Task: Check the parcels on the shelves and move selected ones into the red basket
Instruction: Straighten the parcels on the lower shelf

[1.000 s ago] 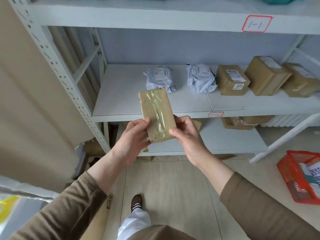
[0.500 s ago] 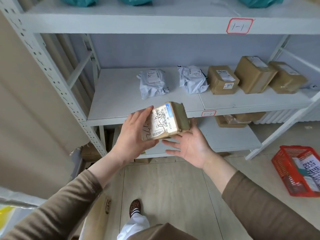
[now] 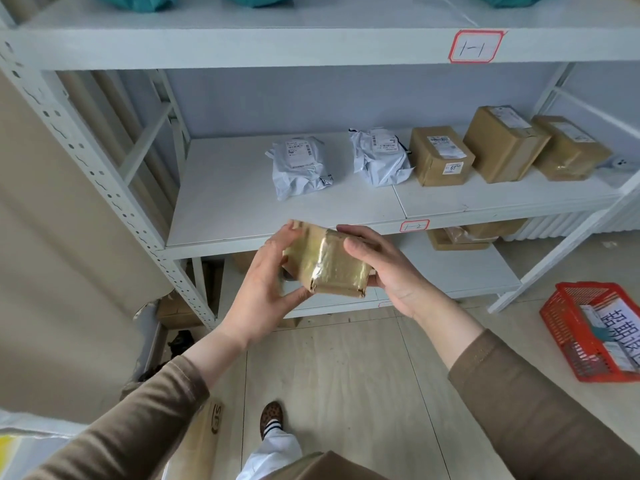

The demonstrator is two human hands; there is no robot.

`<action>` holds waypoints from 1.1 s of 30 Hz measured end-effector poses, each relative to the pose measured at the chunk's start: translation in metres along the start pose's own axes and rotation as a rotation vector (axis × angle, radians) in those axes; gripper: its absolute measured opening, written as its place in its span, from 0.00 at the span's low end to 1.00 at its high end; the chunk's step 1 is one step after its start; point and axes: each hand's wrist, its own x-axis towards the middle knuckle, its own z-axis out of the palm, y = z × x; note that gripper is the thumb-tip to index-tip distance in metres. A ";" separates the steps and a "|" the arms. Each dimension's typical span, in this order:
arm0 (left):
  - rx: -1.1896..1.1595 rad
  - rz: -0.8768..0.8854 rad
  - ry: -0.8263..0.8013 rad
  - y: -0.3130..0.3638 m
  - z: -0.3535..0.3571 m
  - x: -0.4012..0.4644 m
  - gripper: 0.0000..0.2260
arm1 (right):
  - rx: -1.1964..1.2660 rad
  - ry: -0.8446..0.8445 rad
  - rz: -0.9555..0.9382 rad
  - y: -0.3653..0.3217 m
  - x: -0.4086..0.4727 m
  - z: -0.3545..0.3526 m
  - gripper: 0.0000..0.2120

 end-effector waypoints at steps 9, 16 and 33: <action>-0.501 -0.472 0.035 -0.004 0.004 0.013 0.33 | -0.241 -0.024 0.073 -0.017 0.029 0.005 0.38; -0.768 -0.854 0.049 -0.008 -0.011 0.036 0.19 | 0.039 -0.173 0.231 0.034 0.037 0.005 0.34; -0.832 -0.846 0.186 -0.113 -0.031 0.042 0.32 | 0.242 0.076 0.285 0.057 0.148 0.095 0.27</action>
